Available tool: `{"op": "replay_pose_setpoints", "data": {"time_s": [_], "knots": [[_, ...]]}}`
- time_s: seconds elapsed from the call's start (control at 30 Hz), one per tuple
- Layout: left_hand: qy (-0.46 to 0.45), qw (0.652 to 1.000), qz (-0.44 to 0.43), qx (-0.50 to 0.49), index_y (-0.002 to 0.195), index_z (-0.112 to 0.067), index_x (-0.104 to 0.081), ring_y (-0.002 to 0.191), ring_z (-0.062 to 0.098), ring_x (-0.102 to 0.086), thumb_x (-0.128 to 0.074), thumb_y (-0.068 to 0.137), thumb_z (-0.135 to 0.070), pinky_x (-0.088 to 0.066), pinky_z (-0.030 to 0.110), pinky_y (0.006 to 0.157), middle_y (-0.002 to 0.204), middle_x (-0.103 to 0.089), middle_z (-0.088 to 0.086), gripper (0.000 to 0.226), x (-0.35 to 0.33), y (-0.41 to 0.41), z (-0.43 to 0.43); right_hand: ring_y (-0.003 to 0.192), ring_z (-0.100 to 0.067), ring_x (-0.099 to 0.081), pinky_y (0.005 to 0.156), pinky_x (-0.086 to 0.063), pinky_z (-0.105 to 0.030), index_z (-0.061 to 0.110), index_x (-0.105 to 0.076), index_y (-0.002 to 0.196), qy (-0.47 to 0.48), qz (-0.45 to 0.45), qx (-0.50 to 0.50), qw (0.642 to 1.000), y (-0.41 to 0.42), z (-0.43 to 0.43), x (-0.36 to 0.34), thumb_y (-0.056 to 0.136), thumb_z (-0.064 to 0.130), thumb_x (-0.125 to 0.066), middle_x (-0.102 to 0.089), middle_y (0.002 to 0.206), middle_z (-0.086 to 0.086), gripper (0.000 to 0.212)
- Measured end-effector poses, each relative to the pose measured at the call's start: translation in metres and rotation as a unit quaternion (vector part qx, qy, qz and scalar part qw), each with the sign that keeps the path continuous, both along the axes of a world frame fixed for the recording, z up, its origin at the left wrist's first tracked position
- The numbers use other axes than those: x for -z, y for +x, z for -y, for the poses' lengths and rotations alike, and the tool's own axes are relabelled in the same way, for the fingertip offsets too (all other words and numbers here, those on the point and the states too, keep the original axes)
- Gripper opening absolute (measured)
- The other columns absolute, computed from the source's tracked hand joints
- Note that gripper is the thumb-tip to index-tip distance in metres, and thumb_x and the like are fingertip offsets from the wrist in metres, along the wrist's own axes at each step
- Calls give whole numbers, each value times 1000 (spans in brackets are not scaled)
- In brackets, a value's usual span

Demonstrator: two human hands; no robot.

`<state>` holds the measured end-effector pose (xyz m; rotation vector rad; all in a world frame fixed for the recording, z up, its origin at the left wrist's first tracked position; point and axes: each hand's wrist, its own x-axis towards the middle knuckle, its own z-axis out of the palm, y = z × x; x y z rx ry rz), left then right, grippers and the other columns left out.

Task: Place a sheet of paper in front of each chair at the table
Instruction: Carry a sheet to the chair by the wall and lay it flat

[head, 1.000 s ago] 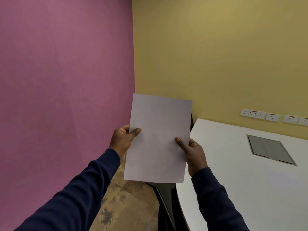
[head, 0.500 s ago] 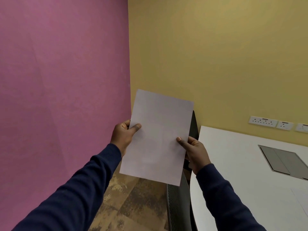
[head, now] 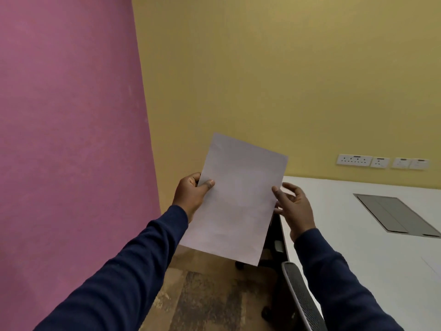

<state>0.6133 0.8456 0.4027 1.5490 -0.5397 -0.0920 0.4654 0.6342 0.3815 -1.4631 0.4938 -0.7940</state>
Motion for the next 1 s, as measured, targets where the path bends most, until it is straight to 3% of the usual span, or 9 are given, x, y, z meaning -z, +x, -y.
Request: {"op": "replay_pose_setpoints", "data": {"time_s": [0.1, 0.17, 0.3, 0.43, 0.5, 0.6, 0.73, 0.83, 1.0], "knots": [[40, 998, 33, 30, 115, -25, -67, 118, 5, -52, -69, 93, -23, -42, 9, 86, 117, -55, -31, 22, 8, 39, 22, 116, -20, -60, 98, -51, -41, 24, -46, 138, -200, -57, 114, 971, 21, 20, -5, 84, 42, -76, -61, 132, -3, 64], [86, 994, 62, 42, 106, -23, -71, 111, 8, -55, -69, 92, -24, -43, 7, 83, 109, -56, -35, 14, 14, 65, 42, 126, -20, -53, 103, -46, -39, 21, -41, 145, -316, -81, 137, 935, 36, 37, -8, 83, 39, -77, -54, 142, -3, 74], [196, 965, 138, 106, 79, -25, -66, 86, 17, -61, -66, 92, -24, -48, 22, 70, 87, -67, -13, 13, 22, 112, 90, 133, -20, -48, 107, -39, -32, 23, -37, 149, -399, -129, 108, 901, 76, 78, -11, 80, 38, -81, -52, 146, -2, 83], [246, 941, 170, 158, 94, -13, -71, 92, 27, -66, -63, 93, -23, -55, 43, 82, 96, -73, 6, 13, 24, 156, 156, 100, -13, -67, 82, -51, -27, 28, -59, 129, -348, -205, 32, 914, 112, 137, -6, 78, 43, -81, -71, 114, 3, 57], [260, 933, 171, 182, 95, -15, -72, 92, 25, -67, -62, 93, -22, -55, 44, 83, 96, -73, 5, 12, 22, 179, 193, 82, -12, -70, 70, -53, -25, 28, -70, 108, -332, -209, 25, 920, 127, 171, 0, 81, 39, -80, -73, 95, 9, 31], [285, 913, 191, 223, 97, -17, -72, 92, 21, -67, -61, 94, -21, -55, 41, 84, 97, -73, 0, 12, 22, 211, 249, 74, -17, -68, 67, -53, -29, 28, -74, 87, -302, -195, 33, 932, 146, 222, 10, 86, 29, -75, -73, 82, 13, 2], [299, 893, 207, 265, 94, -8, -70, 86, 29, -66, -64, 94, -24, -53, 44, 79, 94, -72, 12, 17, 27, 244, 320, 72, -15, -63, 68, -53, -34, 25, -73, 84, -232, -192, 60, 952, 161, 278, 23, 88, 25, -74, -74, 82, 9, 4], [320, 876, 218, 287, 89, 0, -65, 68, 24, -54, -67, 92, -28, -43, 35, 65, 84, -65, 19, 28, 37, 266, 364, 73, -13, -60, 69, -46, -31, 21, -73, 83, -176, -173, 106, 963, 163, 315, 34, 88, 23, -75, -73, 82, 5, 6], [341, 869, 207, 292, 88, -12, -70, 76, 21, -62, -69, 90, -35, -46, 31, 65, 84, -68, 7, 24, 60, 322, 426, 69, -8, -60, 63, -48, -17, 13, -72, 85, -76, -128, 205, 967, 163, 377, 42, 87, 14, -74, -70, 76, 7, 4]]}}
